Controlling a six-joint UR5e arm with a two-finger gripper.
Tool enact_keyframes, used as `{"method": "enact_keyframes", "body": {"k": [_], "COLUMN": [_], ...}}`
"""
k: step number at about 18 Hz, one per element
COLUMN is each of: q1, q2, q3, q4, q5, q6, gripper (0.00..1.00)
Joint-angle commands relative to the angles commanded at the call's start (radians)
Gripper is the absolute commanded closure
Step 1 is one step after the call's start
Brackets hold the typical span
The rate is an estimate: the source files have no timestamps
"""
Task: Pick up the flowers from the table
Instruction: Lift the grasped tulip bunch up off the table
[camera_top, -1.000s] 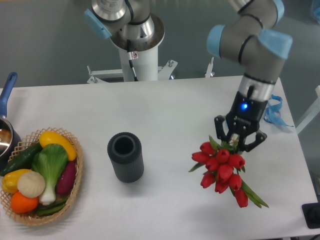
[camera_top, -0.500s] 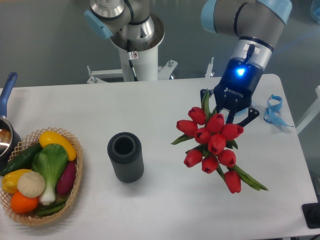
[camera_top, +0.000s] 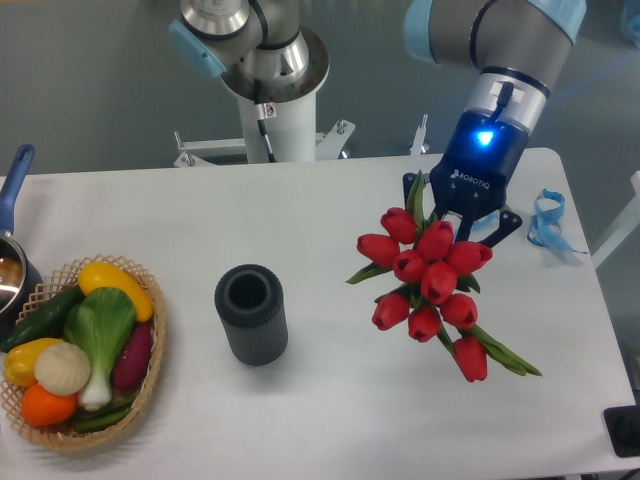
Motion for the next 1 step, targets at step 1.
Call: {"method": "enact_keyframes", "body": {"k": [1], "q1": [0.0], "q2": [0.0], "q3": [0.0], "q4": [0.0], "q5": [0.0], "q6": [0.0], "gripper": [0.67]}}
